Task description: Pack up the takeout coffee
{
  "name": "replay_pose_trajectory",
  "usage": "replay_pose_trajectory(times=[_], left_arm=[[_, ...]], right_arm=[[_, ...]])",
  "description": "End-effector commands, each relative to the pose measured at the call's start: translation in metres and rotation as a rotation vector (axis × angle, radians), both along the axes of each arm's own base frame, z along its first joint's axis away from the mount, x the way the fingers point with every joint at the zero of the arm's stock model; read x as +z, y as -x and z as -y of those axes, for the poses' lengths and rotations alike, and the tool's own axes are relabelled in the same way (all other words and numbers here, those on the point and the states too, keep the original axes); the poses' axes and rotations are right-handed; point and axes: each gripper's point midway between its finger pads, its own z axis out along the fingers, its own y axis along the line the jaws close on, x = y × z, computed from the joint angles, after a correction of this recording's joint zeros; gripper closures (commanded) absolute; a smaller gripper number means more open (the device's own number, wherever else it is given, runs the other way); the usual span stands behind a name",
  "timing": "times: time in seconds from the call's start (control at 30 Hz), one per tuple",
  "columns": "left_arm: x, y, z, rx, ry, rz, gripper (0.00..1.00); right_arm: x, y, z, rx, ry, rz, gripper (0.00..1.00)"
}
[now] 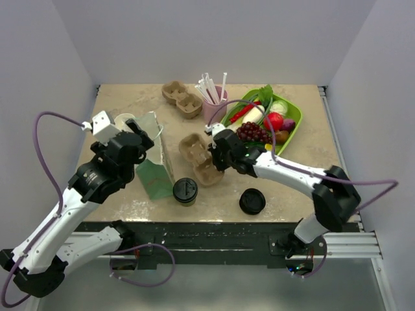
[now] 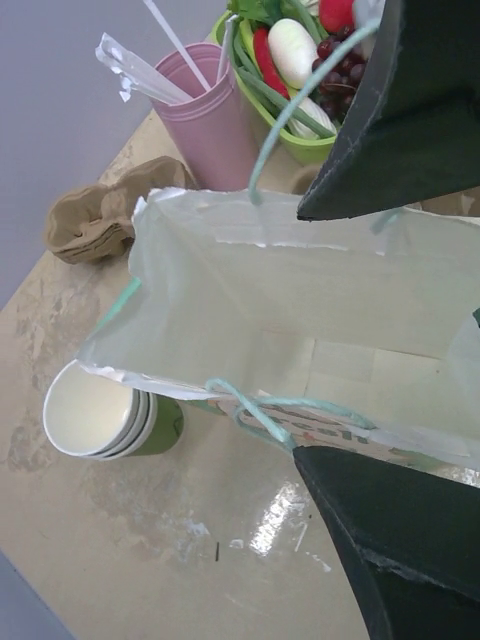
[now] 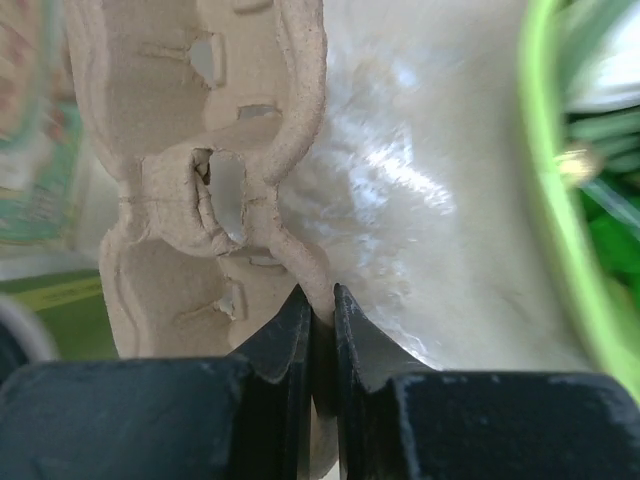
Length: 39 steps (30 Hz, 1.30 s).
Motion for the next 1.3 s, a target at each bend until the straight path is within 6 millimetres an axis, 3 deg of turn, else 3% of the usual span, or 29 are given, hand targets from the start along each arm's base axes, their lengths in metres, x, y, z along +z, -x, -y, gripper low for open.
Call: replay_pose_trajectory(times=[0.0, 0.07, 0.17, 0.3, 0.33, 0.4, 0.47, 0.5, 0.57, 0.6, 0.63, 0.67, 0.7, 0.73, 0.83, 0.87, 0.93, 0.97, 1.0, 1.03, 1.07, 1.13, 1.27], left_arm=[[0.037, -0.028, 0.001, -0.014, 0.002, 0.054, 0.00], [0.043, -0.038, 0.008, -0.071, 0.028, 0.055, 0.00], [0.051, -0.048, -0.007, -0.033, 0.036, 0.058, 0.00], [0.059, -0.054, -0.018, -0.023, 0.031, 0.049, 0.00], [0.055, -0.053, -0.021, -0.013, 0.028, 0.025, 0.00], [0.050, -0.051, -0.025, -0.004, 0.047, 0.009, 0.00], [0.039, -0.048, -0.029, 0.006, 0.046, -0.013, 0.00], [0.038, -0.043, -0.032, 0.017, 0.054, -0.007, 0.00], [0.020, -0.040, -0.033, 0.013, 0.057, -0.035, 0.00], [0.018, -0.037, -0.033, 0.003, 0.066, -0.024, 0.00], [0.019, -0.041, -0.031, -0.015, 0.076, 0.000, 0.01], [0.006, -0.040, -0.025, -0.055, 0.074, -0.020, 0.04], [0.002, -0.040, -0.023, -0.066, 0.081, -0.023, 0.07], [-0.003, -0.039, -0.022, -0.070, 0.083, -0.033, 0.10], [-0.024, -0.034, -0.025, -0.044, 0.088, -0.066, 0.22], [-0.033, -0.032, -0.025, -0.045, 0.087, -0.082, 0.30], [-0.038, -0.030, -0.024, -0.050, 0.097, -0.094, 0.39], [-0.040, -0.028, -0.024, -0.048, 0.102, -0.094, 0.47], [-0.040, -0.027, -0.024, -0.046, 0.109, -0.091, 0.52], [-0.040, -0.027, -0.020, -0.066, 0.125, -0.088, 0.62], [-0.040, -0.025, -0.017, -0.091, 0.127, -0.082, 0.65], [-0.041, -0.024, -0.010, -0.124, 0.152, -0.073, 0.76], [-0.044, -0.018, -0.005, -0.145, 0.182, -0.076, 0.83]], right_arm=[[0.093, -0.014, 0.030, -0.165, -0.107, 0.218, 1.00], [0.133, -0.012, 0.042, -0.199, -0.166, 0.293, 1.00], [0.187, -0.006, 0.054, -0.221, -0.265, 0.392, 1.00], [0.254, 0.000, 0.053, -0.198, -0.388, 0.478, 1.00], [0.280, 0.002, 0.048, -0.175, -0.448, 0.505, 1.00], [0.312, 0.012, 0.026, -0.067, -0.551, 0.500, 1.00], [0.331, 0.021, 0.005, 0.018, -0.628, 0.471, 1.00], [0.354, 0.026, -0.003, 0.058, -0.686, 0.471, 1.00], [0.355, 0.036, -0.039, 0.149, -0.729, 0.392, 1.00], [0.377, 0.043, -0.047, 0.171, -0.766, 0.405, 1.00], [0.361, 0.038, -0.067, 0.170, -0.732, 0.358, 1.00], [0.363, 0.047, -0.082, 0.197, -0.739, 0.337, 1.00], [0.377, 0.050, -0.089, 0.198, -0.784, 0.318, 1.00], [0.363, 0.043, -0.108, 0.200, -0.786, 0.272, 1.00], [0.373, 0.032, -0.128, 0.158, -0.852, 0.249, 1.00], [0.361, 0.022, -0.140, 0.126, -0.830, 0.244, 1.00], [0.373, 0.017, -0.147, 0.097, -0.851, 0.270, 1.00], [0.363, 0.006, -0.155, 0.048, -0.829, 0.278, 1.00], [0.376, 0.004, -0.156, 0.034, -0.851, 0.299, 1.00], [0.373, -0.001, -0.160, 0.011, -0.846, 0.301, 1.00], [0.364, -0.010, -0.165, -0.019, -0.829, 0.301, 1.00], [0.370, -0.019, -0.167, -0.060, -0.841, 0.321, 1.00], [0.358, -0.027, -0.180, -0.092, -0.799, 0.331, 1.00]])
